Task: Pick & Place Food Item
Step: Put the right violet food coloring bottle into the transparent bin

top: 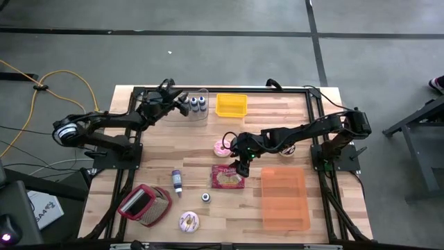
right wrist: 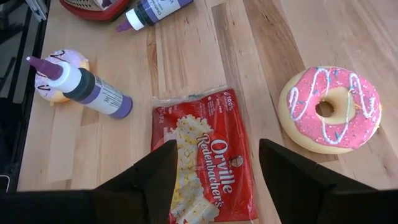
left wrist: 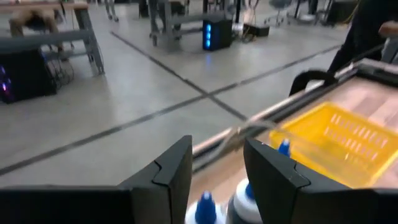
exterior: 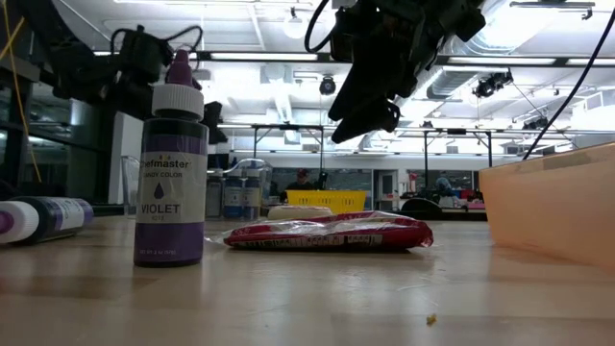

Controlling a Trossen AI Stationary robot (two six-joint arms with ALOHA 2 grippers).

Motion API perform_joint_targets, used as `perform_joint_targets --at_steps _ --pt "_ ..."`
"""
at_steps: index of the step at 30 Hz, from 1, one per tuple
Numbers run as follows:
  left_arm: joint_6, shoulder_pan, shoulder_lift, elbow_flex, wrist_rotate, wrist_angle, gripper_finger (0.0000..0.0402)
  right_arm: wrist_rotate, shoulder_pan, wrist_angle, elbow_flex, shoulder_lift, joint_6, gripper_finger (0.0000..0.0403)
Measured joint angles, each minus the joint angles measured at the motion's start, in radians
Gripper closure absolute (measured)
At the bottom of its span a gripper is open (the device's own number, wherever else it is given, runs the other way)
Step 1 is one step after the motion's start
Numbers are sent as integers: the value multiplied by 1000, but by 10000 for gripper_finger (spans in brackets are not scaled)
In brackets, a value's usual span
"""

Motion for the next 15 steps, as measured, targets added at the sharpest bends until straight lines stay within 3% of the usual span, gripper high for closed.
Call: perform_joint_targets --at_steps 5,12,15 --pt "-28 -22 -61 0 56 -32 263 0 0 0 0 0 0 190" --pt "-91 -95 -173 0 447 -82 263 0 0 2 0 0 6 190" --pt "-109 -129 -245 0 545 -174 263 0 0 4 0 0 2 190"
